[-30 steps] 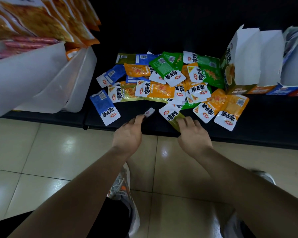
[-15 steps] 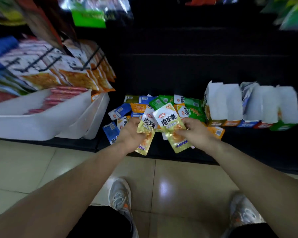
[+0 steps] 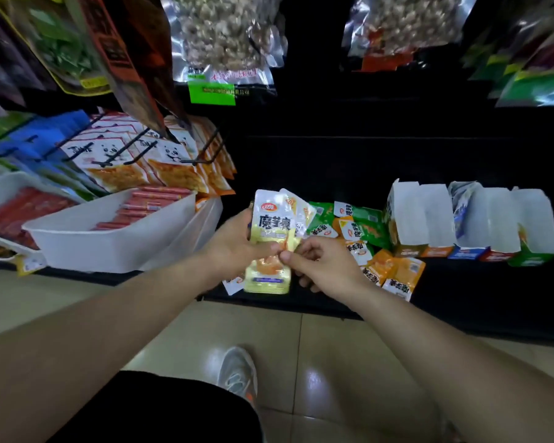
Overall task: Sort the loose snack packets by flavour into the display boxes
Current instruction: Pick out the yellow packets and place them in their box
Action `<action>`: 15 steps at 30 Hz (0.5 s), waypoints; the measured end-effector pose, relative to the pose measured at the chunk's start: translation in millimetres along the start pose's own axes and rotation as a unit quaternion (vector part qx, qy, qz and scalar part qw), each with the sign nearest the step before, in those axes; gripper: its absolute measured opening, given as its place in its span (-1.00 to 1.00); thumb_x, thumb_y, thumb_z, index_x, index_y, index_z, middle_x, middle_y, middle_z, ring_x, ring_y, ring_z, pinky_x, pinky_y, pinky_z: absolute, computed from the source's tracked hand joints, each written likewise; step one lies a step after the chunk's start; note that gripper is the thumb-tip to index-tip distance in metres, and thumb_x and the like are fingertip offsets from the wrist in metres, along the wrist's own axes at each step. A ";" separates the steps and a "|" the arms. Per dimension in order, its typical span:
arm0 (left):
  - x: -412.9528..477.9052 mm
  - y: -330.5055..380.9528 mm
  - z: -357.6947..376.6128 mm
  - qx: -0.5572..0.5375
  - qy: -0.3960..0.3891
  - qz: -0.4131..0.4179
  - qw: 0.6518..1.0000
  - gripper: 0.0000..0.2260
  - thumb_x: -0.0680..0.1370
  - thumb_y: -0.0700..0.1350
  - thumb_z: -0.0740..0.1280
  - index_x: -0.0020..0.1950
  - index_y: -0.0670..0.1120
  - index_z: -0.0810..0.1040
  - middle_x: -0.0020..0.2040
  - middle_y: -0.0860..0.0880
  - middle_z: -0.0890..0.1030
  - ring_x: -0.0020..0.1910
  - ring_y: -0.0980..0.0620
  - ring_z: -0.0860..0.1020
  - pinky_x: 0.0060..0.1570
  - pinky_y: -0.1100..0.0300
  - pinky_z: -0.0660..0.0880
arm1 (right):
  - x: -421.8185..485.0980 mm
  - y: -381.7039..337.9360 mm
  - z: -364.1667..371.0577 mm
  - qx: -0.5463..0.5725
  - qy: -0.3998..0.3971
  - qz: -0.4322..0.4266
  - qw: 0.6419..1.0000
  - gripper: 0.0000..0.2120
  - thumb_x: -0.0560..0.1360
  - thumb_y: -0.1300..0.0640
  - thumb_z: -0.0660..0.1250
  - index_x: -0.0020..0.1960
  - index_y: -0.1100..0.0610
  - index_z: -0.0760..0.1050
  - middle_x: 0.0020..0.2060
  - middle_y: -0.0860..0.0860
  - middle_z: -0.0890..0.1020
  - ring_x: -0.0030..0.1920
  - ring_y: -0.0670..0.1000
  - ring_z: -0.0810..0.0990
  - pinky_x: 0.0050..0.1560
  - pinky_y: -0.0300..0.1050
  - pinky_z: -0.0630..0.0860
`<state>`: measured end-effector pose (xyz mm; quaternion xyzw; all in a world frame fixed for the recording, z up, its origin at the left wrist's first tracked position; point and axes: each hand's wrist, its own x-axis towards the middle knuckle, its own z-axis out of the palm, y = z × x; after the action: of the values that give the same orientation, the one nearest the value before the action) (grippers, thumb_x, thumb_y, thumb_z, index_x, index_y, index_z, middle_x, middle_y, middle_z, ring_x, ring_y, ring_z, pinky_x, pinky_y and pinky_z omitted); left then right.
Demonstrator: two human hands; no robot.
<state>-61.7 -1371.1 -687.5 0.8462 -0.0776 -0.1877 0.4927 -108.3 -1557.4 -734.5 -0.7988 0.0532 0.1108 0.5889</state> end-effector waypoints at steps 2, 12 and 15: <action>16.3 -21.3 -14.7 0.057 0.008 -0.030 0.998 -0.67 0.50 -0.21 0.50 0.22 -0.04 0.53 0.00 0.09 0.65 0.00 0.07 0.67 -0.10 0.16 0.60 | 14.2 37.8 -0.5 -0.058 -0.023 0.030 0.998 -0.74 0.57 -0.14 0.34 -0.06 0.06 0.57 -0.23 0.03 0.66 -0.29 -0.02 0.64 -0.27 -0.11 0.54; 69.9 -170.0 11.8 0.001 -0.018 -0.161 0.987 -0.58 0.37 -0.23 0.41 0.17 0.10 0.56 -0.11 0.01 0.67 -0.08 -0.06 0.63 0.04 -0.15 0.58 | 109.9 185.0 24.9 -0.394 -0.097 0.062 0.912 -0.41 0.60 -0.04 0.24 0.58 0.05 0.19 0.53 0.02 0.20 0.49 0.13 0.23 0.41 0.10 0.36; 77.5 -194.6 22.3 -0.022 0.011 -0.189 0.982 -0.63 0.42 -0.35 0.41 -0.05 0.15 0.58 -0.25 0.02 0.62 -0.21 -0.07 0.57 -0.12 -0.13 0.57 | 135.8 189.3 40.1 -0.479 -0.069 -0.003 0.875 -0.38 0.58 -0.07 0.22 0.57 0.08 0.14 0.52 0.04 0.16 0.51 0.12 0.14 0.46 0.11 0.25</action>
<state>-9.9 -1315.8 -884.0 0.8365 0.0933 -0.2697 0.4677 -22.0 -1569.9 -954.3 -0.9735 -0.0492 0.1761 0.1371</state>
